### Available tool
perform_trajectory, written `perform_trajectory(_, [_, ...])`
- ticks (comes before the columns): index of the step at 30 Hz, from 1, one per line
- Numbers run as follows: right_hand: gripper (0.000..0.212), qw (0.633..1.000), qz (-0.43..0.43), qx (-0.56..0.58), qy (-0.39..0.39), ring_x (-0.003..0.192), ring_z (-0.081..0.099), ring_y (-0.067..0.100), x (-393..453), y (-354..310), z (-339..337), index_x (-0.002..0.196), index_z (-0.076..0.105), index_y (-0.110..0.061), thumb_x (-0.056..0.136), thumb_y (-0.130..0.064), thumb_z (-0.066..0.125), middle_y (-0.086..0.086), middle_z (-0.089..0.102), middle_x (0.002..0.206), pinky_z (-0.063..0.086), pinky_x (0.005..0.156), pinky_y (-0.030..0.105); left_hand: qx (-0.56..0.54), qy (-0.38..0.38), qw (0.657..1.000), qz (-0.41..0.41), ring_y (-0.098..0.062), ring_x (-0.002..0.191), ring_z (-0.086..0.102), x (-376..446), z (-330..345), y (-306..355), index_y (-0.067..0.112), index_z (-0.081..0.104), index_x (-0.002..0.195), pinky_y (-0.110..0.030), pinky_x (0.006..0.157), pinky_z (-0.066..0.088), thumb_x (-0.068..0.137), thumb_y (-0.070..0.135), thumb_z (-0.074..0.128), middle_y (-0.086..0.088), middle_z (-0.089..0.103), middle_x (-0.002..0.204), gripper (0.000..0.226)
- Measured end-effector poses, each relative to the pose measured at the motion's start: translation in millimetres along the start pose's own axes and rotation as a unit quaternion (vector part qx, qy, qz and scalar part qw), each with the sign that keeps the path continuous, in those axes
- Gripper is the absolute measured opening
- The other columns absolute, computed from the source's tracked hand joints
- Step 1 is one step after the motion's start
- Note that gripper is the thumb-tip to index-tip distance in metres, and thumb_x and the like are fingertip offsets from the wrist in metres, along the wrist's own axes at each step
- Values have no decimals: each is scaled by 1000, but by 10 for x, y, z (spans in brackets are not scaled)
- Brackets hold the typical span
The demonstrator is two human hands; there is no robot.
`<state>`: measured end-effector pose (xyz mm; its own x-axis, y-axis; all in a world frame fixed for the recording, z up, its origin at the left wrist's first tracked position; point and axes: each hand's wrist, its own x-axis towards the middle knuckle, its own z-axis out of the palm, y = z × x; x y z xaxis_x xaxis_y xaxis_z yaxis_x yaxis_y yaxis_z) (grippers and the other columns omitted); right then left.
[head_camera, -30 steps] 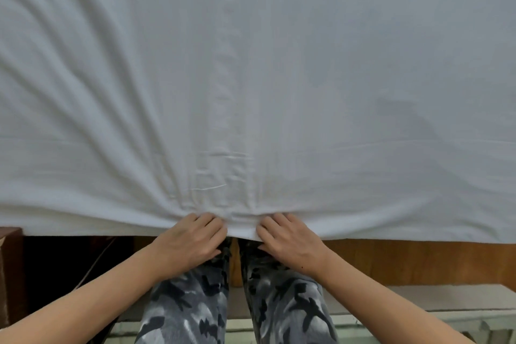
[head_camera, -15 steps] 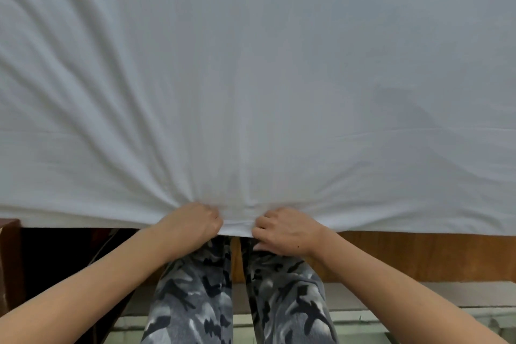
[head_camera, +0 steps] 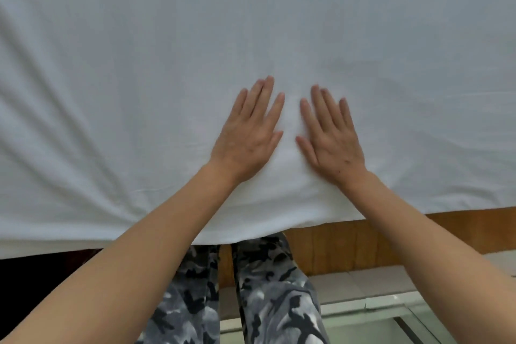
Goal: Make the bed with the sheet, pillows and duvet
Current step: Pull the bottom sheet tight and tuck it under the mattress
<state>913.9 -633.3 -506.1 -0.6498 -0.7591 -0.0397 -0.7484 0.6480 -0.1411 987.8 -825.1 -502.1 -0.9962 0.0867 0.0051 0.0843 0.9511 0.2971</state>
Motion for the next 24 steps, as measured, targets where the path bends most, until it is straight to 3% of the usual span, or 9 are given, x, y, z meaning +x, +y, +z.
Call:
perform_trajectory(5, [65,988,-130,-18,-79,147,12,29,-1273,-305,143,150,22,-5,100,-41,42,16,6,160,10,119,48,50,-102,976,184,-35,148,9,-934,297,482,-4,19,150,-48,121,5,99,42,39,-22,15,158,72])
perform_trajectory(8, [63,982,-162,-1,-97,147,18,27,-1528,-365,65,148,29,-5,99,-39,49,15,18,158,13,119,47,50,-138,962,229,-34,148,9,-1222,304,615,-4,21,149,-47,121,6,97,44,48,-22,16,157,76])
perform_trajectory(10, [59,986,-151,35,-66,145,23,27,-1456,-260,-32,145,32,-6,98,-36,50,16,26,154,19,118,47,29,-134,956,261,-34,147,14,-1158,234,662,-1,25,149,-47,121,10,96,44,51,-23,19,156,74])
perform_trajectory(13, [50,998,-58,35,11,146,18,28,-1066,231,-188,142,30,-7,102,-35,40,17,27,151,17,118,46,-38,-48,966,251,-34,142,27,-586,98,728,5,33,143,-46,120,16,95,33,54,-21,28,151,60])
perform_trajectory(17, [53,983,156,-8,93,144,16,33,-298,1108,-461,146,25,-3,103,-34,31,26,26,152,4,119,41,-20,57,993,106,-39,141,26,762,-25,844,3,34,141,-49,118,14,95,24,52,-25,31,150,54])
perform_trajectory(21, [61,948,298,25,104,146,15,33,34,1461,-502,149,22,0,100,-33,33,23,18,156,2,118,40,2,26,999,30,-39,146,15,1700,40,1082,3,23,150,-49,119,7,100,31,39,-24,17,157,60])
perform_trajectory(24, [62,935,345,46,74,146,16,29,-352,1389,-307,150,23,-2,99,-37,29,19,19,157,6,118,41,17,-16,994,110,-39,146,16,1624,347,1324,3,24,150,-48,118,6,100,35,34,-25,19,156,61])
